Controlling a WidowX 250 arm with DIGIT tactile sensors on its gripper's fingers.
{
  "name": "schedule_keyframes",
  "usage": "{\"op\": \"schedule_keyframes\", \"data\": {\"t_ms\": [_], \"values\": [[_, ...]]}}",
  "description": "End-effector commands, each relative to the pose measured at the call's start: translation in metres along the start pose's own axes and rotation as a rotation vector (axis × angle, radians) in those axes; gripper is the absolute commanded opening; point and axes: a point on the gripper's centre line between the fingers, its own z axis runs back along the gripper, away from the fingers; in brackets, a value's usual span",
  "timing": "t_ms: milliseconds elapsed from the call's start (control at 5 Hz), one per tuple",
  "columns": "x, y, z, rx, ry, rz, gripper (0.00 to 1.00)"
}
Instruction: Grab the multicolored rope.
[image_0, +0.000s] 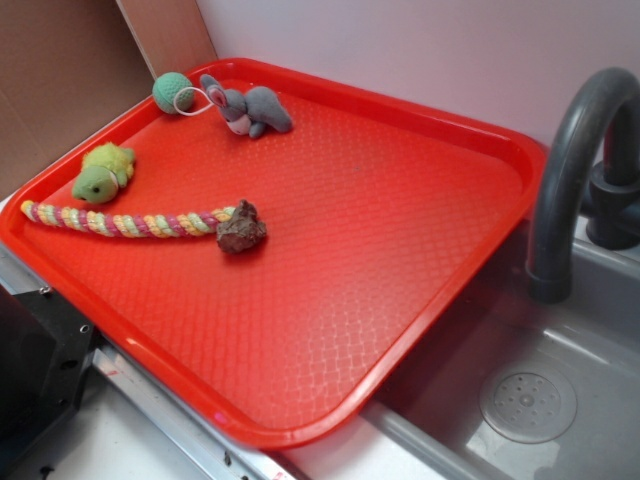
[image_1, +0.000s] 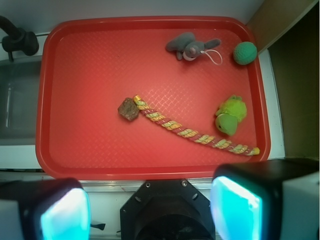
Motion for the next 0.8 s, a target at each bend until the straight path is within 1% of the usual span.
{"op": "schedule_keyframes", "data": {"t_ms": [0, 200, 400, 600], "values": [[0.0, 0.0, 0.0, 0.0, 0.0, 0.0, 1.0], [0.019, 0.005, -0.021, -0.082, -0.011, -0.243, 1.0], [0.029, 0.004, -0.032, -0.045, -0.065, -0.501, 1.0], [0.035, -0.012, -0.049, -0.028, -0.079, -0.757, 1.0]]}}
